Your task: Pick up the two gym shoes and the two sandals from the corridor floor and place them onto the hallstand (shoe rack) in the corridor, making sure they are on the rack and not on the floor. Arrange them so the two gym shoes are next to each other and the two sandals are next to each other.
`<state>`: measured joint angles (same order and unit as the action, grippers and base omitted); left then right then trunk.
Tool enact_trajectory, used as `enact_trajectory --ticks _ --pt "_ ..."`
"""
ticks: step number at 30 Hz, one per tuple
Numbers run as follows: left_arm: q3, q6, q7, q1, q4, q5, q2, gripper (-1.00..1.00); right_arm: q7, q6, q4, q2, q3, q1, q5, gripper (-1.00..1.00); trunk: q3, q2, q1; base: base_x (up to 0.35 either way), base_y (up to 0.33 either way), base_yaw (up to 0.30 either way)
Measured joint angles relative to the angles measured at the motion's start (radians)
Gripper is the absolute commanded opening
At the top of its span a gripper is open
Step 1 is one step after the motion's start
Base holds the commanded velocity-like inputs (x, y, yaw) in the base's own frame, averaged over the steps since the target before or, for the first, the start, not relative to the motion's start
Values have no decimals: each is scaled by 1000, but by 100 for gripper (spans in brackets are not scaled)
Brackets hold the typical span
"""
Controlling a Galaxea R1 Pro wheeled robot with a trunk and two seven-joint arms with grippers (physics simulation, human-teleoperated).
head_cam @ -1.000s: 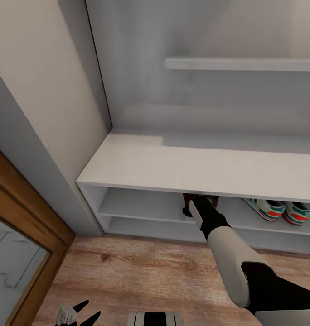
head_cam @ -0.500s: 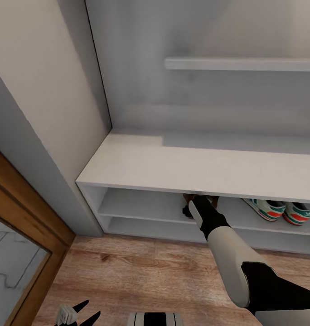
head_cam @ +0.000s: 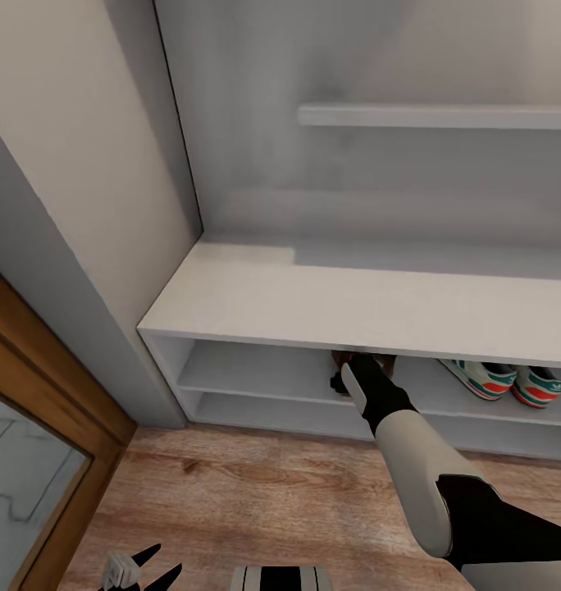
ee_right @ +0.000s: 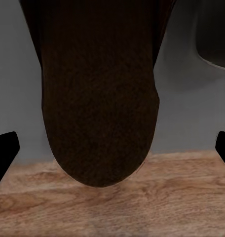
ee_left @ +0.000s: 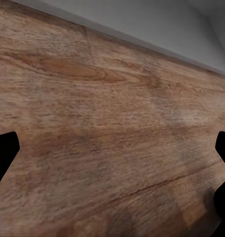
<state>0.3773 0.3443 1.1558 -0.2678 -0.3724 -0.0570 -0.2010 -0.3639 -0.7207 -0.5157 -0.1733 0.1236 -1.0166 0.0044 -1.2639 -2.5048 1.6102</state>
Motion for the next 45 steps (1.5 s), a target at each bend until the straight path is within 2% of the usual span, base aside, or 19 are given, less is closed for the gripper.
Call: enact_trajectory --ticks 34,45 --pt "1 0 5 0 0 -3 -1 100 0 3 0 0 0 4 0 100 0 0 0 -319 0 0" --pt "0 3 12 0 -1 -7 -3 100 3 4 0 0 0 17 0 100 0 0 0 -67 0 0"
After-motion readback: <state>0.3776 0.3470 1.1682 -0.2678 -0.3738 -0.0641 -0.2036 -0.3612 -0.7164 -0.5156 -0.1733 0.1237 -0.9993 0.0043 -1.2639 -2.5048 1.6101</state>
